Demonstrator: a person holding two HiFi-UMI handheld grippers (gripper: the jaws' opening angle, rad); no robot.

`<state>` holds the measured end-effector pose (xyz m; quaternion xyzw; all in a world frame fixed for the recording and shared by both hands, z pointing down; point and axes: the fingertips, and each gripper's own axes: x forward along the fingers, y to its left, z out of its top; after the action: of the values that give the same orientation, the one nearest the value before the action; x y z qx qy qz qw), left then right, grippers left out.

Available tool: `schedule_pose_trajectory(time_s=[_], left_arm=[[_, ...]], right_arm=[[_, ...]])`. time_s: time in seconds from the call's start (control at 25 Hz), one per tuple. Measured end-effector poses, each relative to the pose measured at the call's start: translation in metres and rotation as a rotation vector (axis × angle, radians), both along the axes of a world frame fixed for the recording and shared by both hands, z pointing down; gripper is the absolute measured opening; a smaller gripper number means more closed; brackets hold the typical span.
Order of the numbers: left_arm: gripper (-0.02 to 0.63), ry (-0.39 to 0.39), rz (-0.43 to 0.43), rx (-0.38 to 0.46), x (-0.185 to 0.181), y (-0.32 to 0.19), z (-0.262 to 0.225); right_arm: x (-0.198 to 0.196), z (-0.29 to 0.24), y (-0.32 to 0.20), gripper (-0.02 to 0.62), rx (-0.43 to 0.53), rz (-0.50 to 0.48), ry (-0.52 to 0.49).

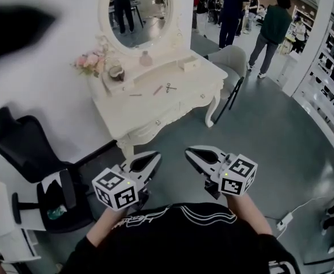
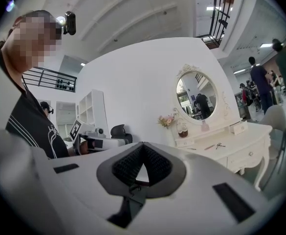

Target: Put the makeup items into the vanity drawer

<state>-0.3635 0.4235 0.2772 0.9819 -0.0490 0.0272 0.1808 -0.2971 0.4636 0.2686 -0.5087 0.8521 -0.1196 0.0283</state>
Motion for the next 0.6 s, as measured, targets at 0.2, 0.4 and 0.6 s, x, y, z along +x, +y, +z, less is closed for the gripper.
schedule_pose_trajectory(time_s=[0.2, 0.4, 0.6], left_arm=[[0.023, -0.005, -0.007, -0.018, -0.003, -0.008, 0.01], [0.023, -0.024, -0.018, -0.045, 0.007, -0.025, 0.017], [0.023, -0.04, -0.03, -0.061, 0.036, -0.06, 0.024]], right_arm=[[-0.003, 0.011, -0.008, 0.028, -0.024, -0.002, -0.005], [0.01, 0.02, -0.025, 0.029, -0.046, -0.002, -0.012], [0.048, 0.025, -0.058, 0.034, -0.047, 0.007, -0.024]])
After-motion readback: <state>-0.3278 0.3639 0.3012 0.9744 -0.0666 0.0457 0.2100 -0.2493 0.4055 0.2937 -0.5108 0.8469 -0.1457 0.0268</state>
